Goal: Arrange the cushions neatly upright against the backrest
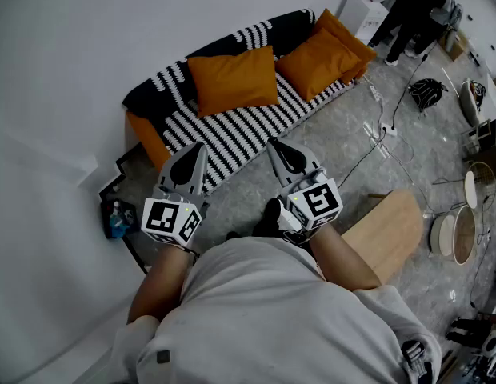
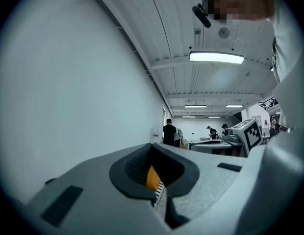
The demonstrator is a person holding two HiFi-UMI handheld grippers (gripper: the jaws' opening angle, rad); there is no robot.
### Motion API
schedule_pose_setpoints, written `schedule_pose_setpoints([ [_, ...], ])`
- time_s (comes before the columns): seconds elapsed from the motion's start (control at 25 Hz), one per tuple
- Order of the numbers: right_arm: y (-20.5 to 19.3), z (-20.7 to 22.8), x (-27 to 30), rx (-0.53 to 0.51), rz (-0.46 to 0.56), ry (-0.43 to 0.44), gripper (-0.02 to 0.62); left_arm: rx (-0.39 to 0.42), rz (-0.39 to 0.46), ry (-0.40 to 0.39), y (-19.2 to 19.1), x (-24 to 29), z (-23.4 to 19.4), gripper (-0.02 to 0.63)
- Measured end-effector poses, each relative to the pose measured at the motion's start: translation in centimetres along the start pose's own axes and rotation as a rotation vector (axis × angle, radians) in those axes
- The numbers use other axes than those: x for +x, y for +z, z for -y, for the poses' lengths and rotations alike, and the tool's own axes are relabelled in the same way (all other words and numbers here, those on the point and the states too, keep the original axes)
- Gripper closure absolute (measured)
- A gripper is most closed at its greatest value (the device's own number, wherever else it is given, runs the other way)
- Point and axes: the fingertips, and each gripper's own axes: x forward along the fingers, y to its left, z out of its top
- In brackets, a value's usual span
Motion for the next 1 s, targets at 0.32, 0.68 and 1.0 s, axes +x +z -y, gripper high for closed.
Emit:
schedule_pose_setpoints([
  [0.32, -0.7, 1.8, 0.3, 0.019, -0.013, 0.008, 0.571, -0.003, -0.018, 0.009, -0.6, 1.9, 0.1, 0.597],
  [0.68, -2.6, 7.6, 1.2, 0.048, -0.026, 0.01, 0.569, -0.006, -0.057, 0.027, -2.3, 7.0, 0.1, 0.597],
  [1.0, -4.6, 16.0, 2.0, 0.092, -0.041, 0.039, 0.569, 0.028, -0.101, 0.059, -3.9, 14.5, 1.0, 0.597],
])
